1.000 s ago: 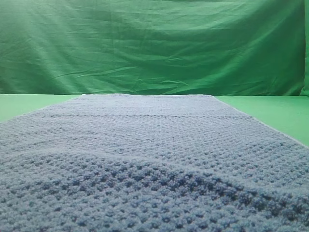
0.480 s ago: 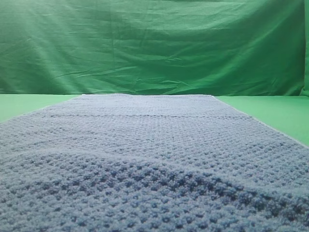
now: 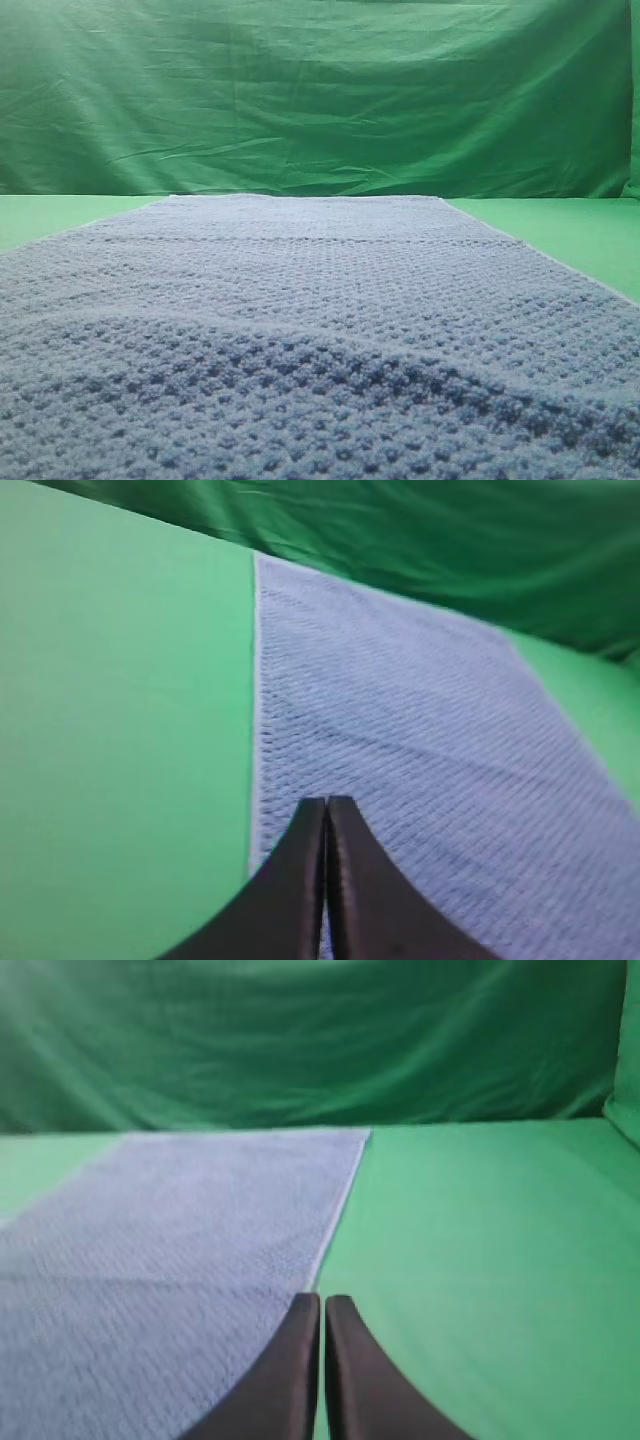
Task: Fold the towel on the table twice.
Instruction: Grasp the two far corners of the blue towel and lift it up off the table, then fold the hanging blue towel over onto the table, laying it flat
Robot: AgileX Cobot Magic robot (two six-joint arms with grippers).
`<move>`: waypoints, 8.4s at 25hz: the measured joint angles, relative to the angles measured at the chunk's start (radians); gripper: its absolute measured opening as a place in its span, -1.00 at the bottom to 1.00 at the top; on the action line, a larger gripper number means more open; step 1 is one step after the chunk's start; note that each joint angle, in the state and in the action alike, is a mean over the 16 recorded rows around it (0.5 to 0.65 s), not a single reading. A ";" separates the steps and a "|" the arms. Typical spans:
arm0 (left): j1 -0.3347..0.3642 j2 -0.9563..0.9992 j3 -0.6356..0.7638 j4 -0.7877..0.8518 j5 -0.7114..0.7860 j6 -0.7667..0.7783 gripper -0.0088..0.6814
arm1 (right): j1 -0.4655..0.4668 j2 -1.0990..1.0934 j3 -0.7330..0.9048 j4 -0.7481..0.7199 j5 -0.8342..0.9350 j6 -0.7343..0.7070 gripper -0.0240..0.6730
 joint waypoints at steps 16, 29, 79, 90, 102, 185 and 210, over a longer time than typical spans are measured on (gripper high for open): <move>0.000 0.108 -0.201 -0.175 0.012 0.239 -0.97 | 0.000 0.113 -0.181 0.087 -0.056 0.000 -0.93; 0.000 0.432 -0.381 -0.215 0.197 0.457 -0.97 | 0.000 0.479 -0.464 0.085 0.234 0.000 -0.93; 0.000 1.837 -1.282 0.187 0.499 0.222 -0.22 | 0.068 1.879 -1.367 -0.008 0.630 0.052 0.00; 0.000 1.901 -1.299 0.105 0.470 0.223 0.85 | 0.068 1.951 -1.391 -0.007 0.615 0.052 0.90; 0.000 1.950 -1.303 0.094 0.444 0.223 0.87 | 0.068 2.012 -1.395 -0.004 0.596 0.053 0.92; 0.001 1.675 -1.690 -0.431 0.184 0.594 -0.97 | -0.041 1.818 -2.055 0.081 0.437 -0.058 -0.93; 0.001 1.750 -1.666 -0.495 0.244 0.726 -0.97 | -0.060 1.915 -2.046 0.047 0.578 -0.093 -0.93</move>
